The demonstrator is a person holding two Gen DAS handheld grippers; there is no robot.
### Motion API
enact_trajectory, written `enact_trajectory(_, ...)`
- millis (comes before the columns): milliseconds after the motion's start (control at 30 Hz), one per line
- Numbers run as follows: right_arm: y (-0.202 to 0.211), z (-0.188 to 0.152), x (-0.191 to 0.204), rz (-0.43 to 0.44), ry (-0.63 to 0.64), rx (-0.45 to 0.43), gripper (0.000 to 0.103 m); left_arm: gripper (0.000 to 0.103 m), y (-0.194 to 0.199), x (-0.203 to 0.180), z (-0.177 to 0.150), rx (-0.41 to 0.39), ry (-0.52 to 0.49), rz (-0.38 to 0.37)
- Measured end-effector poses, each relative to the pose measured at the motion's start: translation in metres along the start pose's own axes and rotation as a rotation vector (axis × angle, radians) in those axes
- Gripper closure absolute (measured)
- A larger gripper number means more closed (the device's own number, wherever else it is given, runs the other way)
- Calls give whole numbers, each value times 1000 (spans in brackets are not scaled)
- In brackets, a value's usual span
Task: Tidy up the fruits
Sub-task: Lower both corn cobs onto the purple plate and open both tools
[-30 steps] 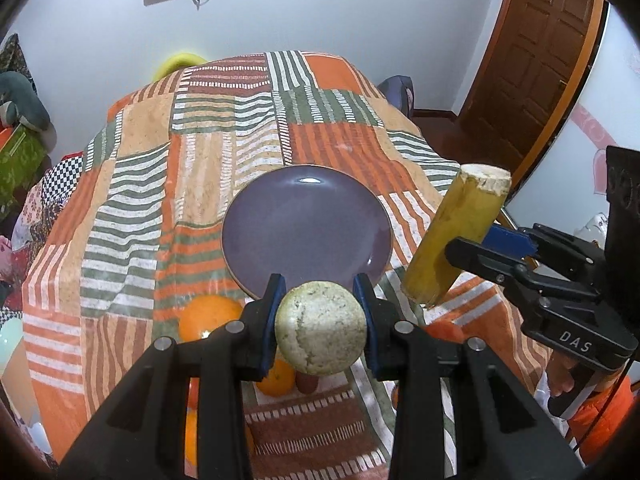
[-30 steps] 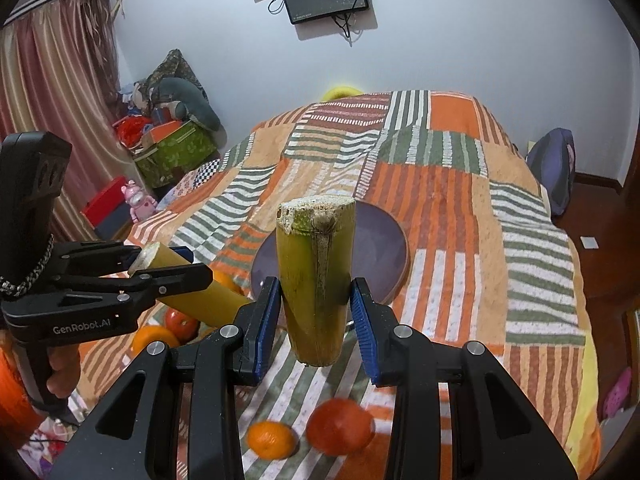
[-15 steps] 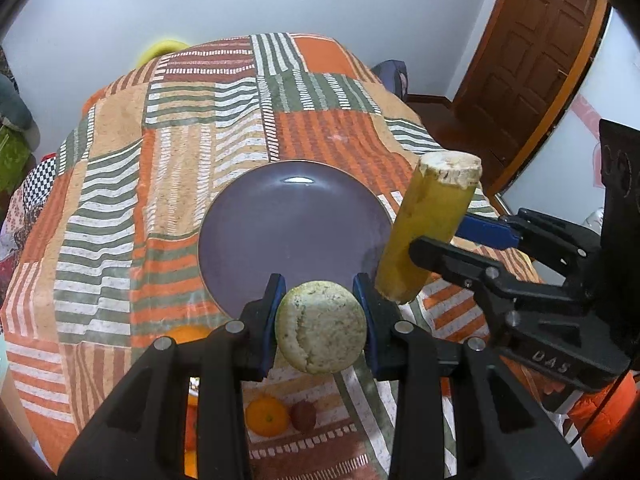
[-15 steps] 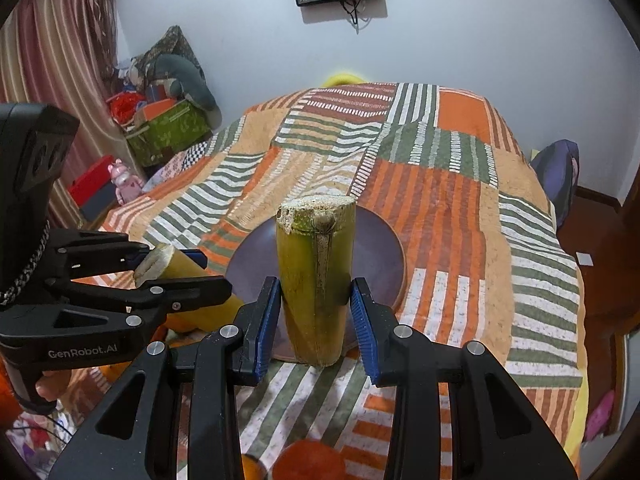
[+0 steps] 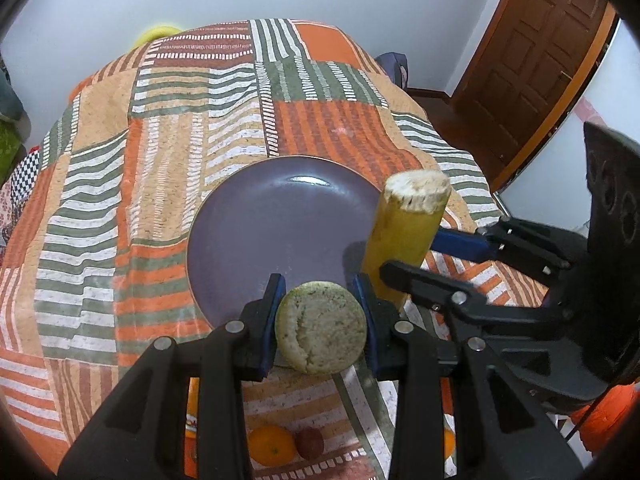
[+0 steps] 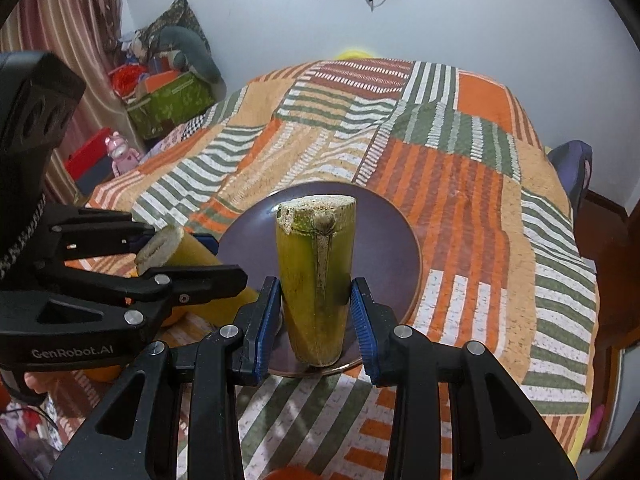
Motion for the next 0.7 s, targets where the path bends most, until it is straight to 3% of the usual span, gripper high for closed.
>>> enact_trajectory(533,-28,12,-3,23,7,20,70,68,-23,29,22,14,99,-41)
enact_trajectory(700,-41,10,-3,26,17,57,72,66,-32,33,29,8,91,12)
Point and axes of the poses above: each gripper's, at about its wrist camera, not at the fingertips, and y roughly against the way its jaws point, x to its left, z to its top, the point moved 2 cm from there along -y, roughly the way its jaws point, and after that the axes turned 4 degrees about -x, right-handed, at the moved point
